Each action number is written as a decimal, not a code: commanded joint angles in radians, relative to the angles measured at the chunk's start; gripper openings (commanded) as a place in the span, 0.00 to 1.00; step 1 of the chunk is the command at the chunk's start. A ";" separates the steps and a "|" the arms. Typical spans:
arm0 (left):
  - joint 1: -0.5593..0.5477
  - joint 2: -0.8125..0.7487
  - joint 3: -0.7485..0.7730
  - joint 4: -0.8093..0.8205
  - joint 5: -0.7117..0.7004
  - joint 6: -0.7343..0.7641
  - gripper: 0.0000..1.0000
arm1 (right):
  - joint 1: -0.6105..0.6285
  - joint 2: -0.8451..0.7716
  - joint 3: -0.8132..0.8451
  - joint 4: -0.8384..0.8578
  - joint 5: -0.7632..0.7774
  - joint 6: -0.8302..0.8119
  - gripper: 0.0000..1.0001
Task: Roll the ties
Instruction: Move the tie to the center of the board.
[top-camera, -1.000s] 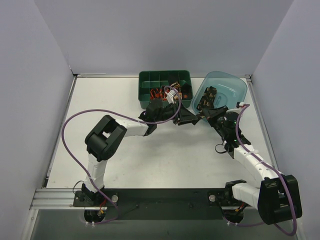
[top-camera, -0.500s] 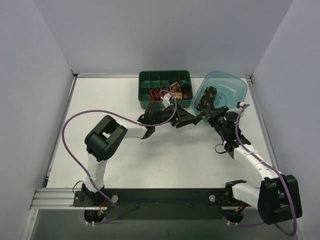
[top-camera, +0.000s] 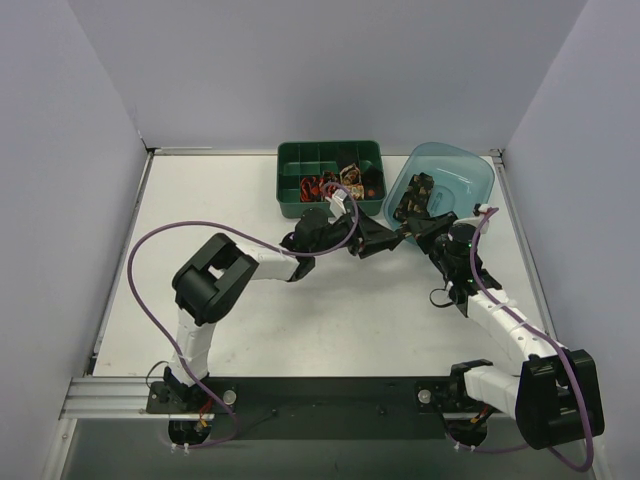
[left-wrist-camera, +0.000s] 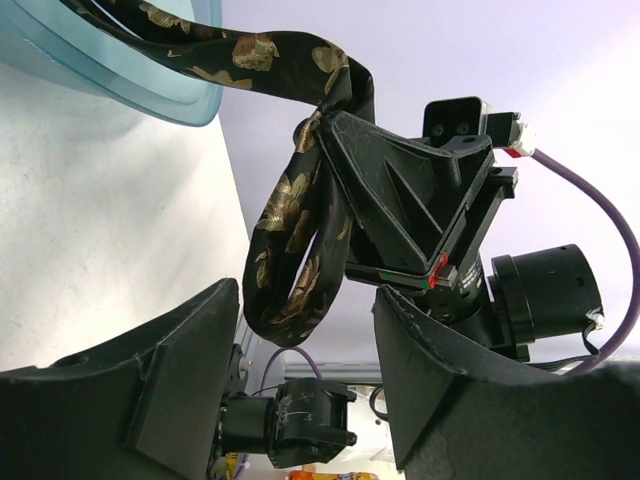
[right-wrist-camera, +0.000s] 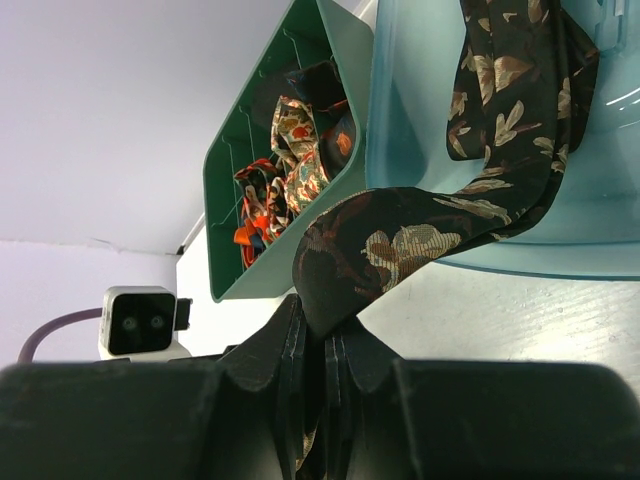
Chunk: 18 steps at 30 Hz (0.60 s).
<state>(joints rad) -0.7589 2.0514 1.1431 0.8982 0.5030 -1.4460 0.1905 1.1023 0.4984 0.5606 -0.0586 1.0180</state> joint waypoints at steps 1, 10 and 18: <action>-0.010 0.006 0.046 0.080 -0.030 -0.030 0.64 | 0.001 -0.015 0.031 0.051 0.020 -0.021 0.00; -0.028 0.009 0.066 0.100 -0.076 -0.033 0.49 | 0.003 -0.018 0.015 0.059 0.022 -0.016 0.00; -0.013 -0.045 0.040 0.067 -0.123 0.029 0.10 | 0.004 -0.015 0.005 0.068 0.008 -0.009 0.00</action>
<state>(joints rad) -0.7822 2.0663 1.1641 0.9306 0.4217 -1.4635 0.1905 1.1023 0.4984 0.5671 -0.0551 1.0168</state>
